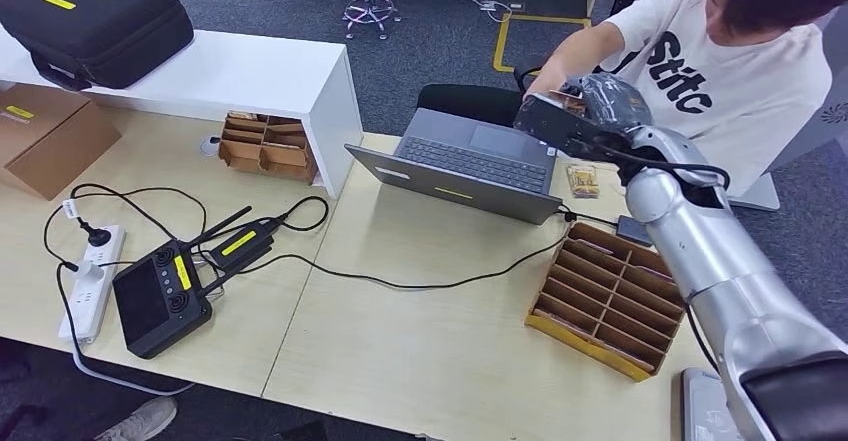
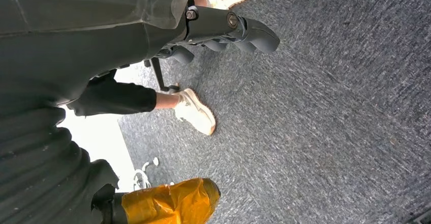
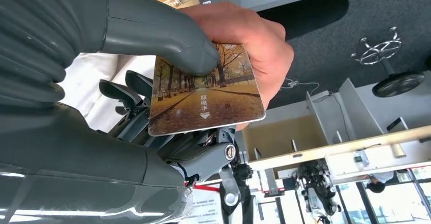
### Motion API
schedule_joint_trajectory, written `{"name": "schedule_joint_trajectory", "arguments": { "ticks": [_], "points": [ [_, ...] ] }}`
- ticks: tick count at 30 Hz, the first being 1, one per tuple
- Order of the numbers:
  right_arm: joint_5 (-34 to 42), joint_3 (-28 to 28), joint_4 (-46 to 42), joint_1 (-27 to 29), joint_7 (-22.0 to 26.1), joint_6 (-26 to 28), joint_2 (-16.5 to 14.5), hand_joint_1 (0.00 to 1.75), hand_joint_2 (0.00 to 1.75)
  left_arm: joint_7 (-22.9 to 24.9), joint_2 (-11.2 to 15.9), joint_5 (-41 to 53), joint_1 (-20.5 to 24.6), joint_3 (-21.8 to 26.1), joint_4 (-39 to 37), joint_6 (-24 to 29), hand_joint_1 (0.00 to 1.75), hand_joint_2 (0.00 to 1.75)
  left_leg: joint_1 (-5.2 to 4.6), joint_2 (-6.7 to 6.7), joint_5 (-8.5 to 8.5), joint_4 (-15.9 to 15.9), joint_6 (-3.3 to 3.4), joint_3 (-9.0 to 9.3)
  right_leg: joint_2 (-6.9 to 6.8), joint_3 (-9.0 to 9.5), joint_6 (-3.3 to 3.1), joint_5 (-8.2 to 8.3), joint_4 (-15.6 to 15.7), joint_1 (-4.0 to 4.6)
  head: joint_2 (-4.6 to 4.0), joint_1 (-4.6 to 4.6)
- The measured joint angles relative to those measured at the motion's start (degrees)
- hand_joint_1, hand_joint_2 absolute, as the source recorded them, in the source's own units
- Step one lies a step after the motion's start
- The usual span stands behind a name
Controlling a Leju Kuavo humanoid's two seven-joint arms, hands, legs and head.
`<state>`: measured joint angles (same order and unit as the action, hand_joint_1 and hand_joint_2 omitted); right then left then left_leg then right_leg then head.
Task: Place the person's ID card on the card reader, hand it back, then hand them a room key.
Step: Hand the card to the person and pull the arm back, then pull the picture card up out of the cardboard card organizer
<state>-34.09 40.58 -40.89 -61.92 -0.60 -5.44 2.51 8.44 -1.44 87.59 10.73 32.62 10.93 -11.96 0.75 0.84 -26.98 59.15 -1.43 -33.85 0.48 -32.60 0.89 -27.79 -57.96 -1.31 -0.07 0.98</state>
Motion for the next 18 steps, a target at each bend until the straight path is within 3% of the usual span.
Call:
{"name": "schedule_joint_trajectory", "arguments": {
  "ticks": [3, 12, 18],
  "points": [
    [-0.20, 0.12, 0.90, -0.01, 0.05, 0.18, -0.65, 0.05, 1.75, 0.00, -0.02, -0.02, -0.01, -0.05, 0.00, 0.00, 0.00, 1.75, -0.01, 0.00, 0.00, 0.00, 0.01, 0.00, -0.01, 0.00, 0.00, 0.00, 0.01, -0.01, 0.00, -0.01],
    [0.82, -0.46, 0.96, 1.82, 2.71, 2.32, -0.73, 0.00, 1.75, -0.01, -0.06, -0.40, -0.73, -0.15, 0.00, 0.53, 0.00, 1.75, -0.01, -0.01, 0.00, 0.01, 0.00, 0.05, 0.00, -0.01, 0.00, 0.01, 0.00, 0.00, 0.00, 0.00],
    [2.65, -4.44, -7.48, 6.18, 4.31, 4.51, 2.48, 0.00, 1.75, -0.46, 0.26, -1.82, -2.05, -0.14, 0.00, 1.56, 0.00, 1.75, -0.02, 0.00, 0.00, 0.02, 0.01, 0.03, -0.02, -0.01, 0.00, 0.00, 0.03, -0.01, 0.00, -0.01]
  ]
}}
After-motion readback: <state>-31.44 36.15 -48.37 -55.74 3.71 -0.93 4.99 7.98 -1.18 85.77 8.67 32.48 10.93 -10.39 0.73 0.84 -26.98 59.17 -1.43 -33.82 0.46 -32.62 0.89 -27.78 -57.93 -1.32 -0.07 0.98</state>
